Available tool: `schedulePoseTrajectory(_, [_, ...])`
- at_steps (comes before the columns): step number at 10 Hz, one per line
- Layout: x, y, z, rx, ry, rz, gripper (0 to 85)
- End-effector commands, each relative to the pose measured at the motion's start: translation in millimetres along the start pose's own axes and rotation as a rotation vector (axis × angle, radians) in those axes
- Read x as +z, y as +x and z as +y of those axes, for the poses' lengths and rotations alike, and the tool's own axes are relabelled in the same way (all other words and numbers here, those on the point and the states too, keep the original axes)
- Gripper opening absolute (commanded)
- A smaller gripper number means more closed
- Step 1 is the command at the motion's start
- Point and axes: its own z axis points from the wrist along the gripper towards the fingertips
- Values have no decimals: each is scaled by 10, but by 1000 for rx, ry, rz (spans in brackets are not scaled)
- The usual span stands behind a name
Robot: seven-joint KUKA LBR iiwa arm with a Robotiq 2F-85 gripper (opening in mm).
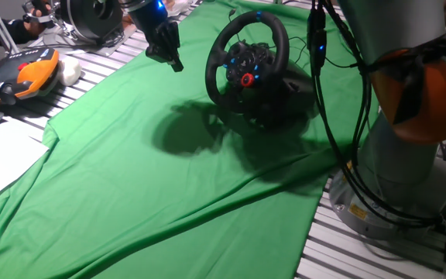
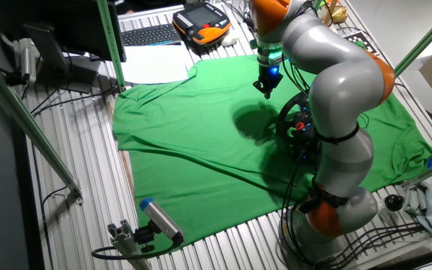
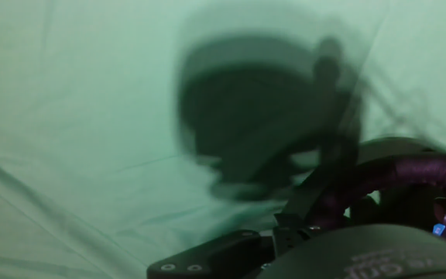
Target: Rotate the steering wheel 90 degrees clockwise
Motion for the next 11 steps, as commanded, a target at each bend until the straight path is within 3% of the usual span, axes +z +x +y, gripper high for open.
schedulePoseTrajectory(1, [0,0,1,-1,0,0,0])
schedulePoseTrajectory(8, [1,0,2,4,6,3,0])
schedulePoseTrajectory(9, [1,0,2,-9,10,-29,0])
schedulePoseTrajectory(10, [1,0,2,-24,36,-76,0])
schedulePoseTrajectory(11, [1,0,2,-26,42,-81,0])
